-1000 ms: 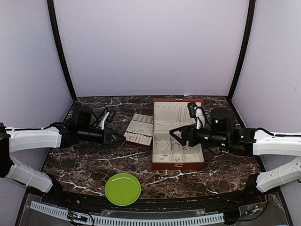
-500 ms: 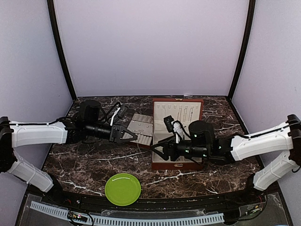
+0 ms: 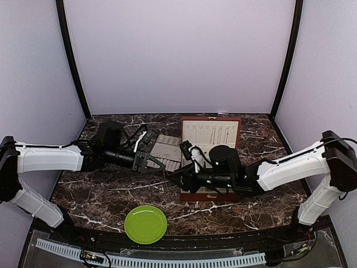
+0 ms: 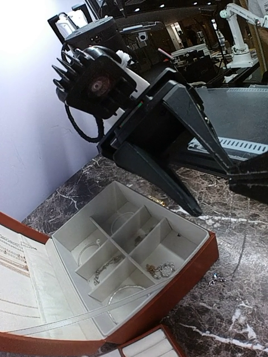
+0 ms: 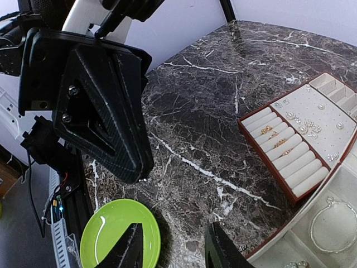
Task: Organize the mixed jewelry
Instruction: Pass from the left arm to the right
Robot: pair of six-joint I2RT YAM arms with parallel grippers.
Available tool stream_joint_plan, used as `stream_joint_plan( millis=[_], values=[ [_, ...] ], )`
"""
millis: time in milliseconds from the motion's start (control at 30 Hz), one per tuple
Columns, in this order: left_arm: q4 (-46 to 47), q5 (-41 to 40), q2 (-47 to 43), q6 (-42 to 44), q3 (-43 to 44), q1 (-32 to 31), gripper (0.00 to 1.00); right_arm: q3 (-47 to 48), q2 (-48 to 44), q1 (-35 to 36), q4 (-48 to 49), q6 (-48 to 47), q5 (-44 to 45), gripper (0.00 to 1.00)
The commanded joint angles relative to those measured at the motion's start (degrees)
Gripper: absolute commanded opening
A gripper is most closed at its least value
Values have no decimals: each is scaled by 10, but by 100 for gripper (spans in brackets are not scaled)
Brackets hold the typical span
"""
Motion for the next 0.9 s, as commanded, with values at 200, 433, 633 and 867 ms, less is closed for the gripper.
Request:
stream_joint_plan(
  millis=[200, 433, 633, 867],
  values=[
    [10, 10, 1, -3, 15, -4, 0, 34, 44, 5, 54, -22, 5, 32],
    [17, 11, 4, -6, 16, -5, 0, 42, 57, 5, 52, -31, 5, 28],
    [18, 11, 5, -7, 18, -5, 0, 49, 63, 5, 46, -37, -5, 25],
    [19, 11, 7, -8, 19, -6, 0, 63, 77, 5, 41, -40, -16, 25]
  ],
)
